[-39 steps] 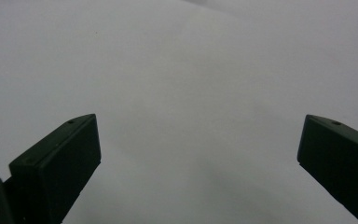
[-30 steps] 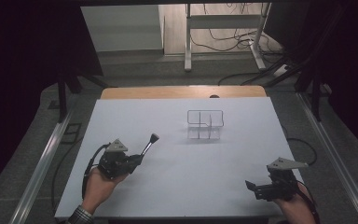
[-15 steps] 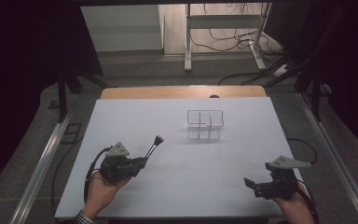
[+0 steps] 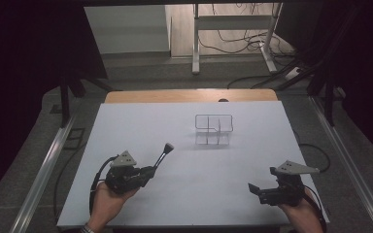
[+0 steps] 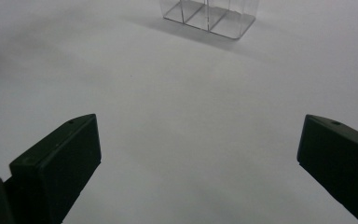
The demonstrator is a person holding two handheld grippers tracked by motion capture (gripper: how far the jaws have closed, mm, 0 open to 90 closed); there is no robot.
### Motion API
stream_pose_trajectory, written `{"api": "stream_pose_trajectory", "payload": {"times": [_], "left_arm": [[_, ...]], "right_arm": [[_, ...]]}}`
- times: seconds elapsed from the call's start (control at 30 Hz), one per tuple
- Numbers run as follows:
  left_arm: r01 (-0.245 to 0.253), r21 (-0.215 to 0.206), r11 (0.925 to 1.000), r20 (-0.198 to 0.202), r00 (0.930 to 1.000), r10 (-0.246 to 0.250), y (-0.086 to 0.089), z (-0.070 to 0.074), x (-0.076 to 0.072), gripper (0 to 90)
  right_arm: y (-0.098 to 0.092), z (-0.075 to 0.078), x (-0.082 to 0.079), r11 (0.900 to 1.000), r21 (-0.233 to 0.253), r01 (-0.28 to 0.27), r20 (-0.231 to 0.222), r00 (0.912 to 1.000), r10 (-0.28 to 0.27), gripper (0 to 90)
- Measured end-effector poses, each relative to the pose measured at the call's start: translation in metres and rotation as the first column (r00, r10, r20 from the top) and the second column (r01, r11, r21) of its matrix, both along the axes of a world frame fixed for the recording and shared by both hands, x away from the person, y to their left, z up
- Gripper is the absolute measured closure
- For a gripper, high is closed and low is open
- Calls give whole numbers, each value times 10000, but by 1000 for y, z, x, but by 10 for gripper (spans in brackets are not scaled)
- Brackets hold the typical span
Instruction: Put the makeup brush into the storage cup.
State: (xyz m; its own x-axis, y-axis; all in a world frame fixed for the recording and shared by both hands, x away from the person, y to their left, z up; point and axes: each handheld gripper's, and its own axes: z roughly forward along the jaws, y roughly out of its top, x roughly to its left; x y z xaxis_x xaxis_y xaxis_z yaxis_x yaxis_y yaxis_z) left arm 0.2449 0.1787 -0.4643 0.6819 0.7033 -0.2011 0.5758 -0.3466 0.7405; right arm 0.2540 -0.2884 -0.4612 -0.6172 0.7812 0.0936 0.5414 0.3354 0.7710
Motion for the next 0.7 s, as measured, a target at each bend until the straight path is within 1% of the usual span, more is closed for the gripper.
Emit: {"api": "stream_pose_trajectory", "payload": {"times": [0.03,0.07,0.2,0.27,0.33,0.4,0.47,0.53,0.63,0.67,0.7], "left_arm": [[26,-33,10000,-12,10000,-26,-1,0,-1,793],[59,-40,10000,-3,10000,-59,-2,0,-1,792],[90,-18,10000,-6,10000,-91,-5,0,-4,792],[118,-61,9999,-12,9999,-118,-6,0,-4,792],[120,-100,9999,27,9999,-120,-7,0,-5,792],[138,-189,9997,15,9999,-137,-7,0,-6,792],[166,-245,9996,21,9999,-165,-8,0,-5,792],[184,-332,9993,24,9998,-183,-8,0,-5,792],[240,-430,9988,14,9997,-239,-9,0,-4,792],[257,-480,9985,-7,9997,-258,-9,-1,-4,792],[287,-501,9983,-7,9996,-288,-10,-1,-3,792]], "right_arm": [[1,0,0,10000,37,4,13,10000,-4,0],[4,1,1,9998,178,-46,44,10000,45,0],[7,2,1,9993,357,-57,34,10000,55,0],[11,2,2,9985,535,-99,-56,9999,102,0],[13,2,2,9983,580,-113,-65,9999,116,0],[16,3,3,9971,744,-175,-143,9997,187,0],[19,4,4,9948,976,-288,-123,9995,301,0],[22,5,4,9930,1089,-464,-111,9988,479,0],[27,5,6,9921,1033,-705,-71,9974,716,0],[31,4,8,9910,1032,-858,-68,9962,870,0],[31,4,8,9910,1032,-858,-68,9962,870,0]]}}
